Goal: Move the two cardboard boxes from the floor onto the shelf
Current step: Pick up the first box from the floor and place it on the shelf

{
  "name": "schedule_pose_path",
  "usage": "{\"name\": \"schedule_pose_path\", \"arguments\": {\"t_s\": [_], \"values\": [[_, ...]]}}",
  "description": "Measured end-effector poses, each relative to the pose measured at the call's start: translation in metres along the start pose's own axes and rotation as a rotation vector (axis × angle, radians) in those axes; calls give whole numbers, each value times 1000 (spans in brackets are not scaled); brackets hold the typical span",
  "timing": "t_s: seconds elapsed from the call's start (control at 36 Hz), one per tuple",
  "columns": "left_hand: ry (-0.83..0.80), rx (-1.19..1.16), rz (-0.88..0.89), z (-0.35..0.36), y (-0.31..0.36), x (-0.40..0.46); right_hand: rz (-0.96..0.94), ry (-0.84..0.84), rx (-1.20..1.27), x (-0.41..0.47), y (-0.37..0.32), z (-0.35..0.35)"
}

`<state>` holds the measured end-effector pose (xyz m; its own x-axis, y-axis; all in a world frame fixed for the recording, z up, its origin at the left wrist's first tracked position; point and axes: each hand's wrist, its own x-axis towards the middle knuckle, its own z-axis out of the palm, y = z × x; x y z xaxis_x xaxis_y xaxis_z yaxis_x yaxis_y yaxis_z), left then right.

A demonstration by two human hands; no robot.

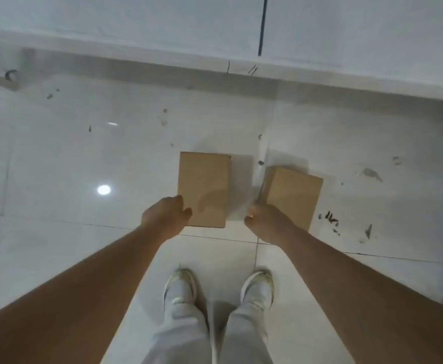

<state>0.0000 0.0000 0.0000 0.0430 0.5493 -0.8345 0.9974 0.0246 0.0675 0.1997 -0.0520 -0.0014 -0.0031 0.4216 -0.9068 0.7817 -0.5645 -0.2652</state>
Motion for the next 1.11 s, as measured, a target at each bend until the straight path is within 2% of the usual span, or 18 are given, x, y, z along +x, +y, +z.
{"name": "schedule_pose_path", "arguments": {"t_s": [0.17, 0.25, 0.39, 0.53, 0.75, 0.92, 1.0, 1.11], "values": [[141, -388, -190, 40, -11, 59, 41, 32, 174, 63, 12, 39], [233, -580, -213, 59, -10, 80, 49, 78, 367, 90, 12, 54], [227, -912, -220, 78, 1, 98, 49, 83, 695, 113, 1, 65], [184, -1024, -227, 82, 11, 93, 47, 111, 790, 109, -10, 68], [128, -1099, -207, 58, 9, 42, 85, 93, 773, 46, -15, 44], [116, -1252, -180, 3, 3, -18, 161, 68, 927, -21, -25, -2], [108, -1338, -145, -31, 2, -55, 152, 74, 911, -54, -33, -21], [91, -1338, -77, -71, 0, -106, 177, 109, 881, -106, -53, -52]]}}
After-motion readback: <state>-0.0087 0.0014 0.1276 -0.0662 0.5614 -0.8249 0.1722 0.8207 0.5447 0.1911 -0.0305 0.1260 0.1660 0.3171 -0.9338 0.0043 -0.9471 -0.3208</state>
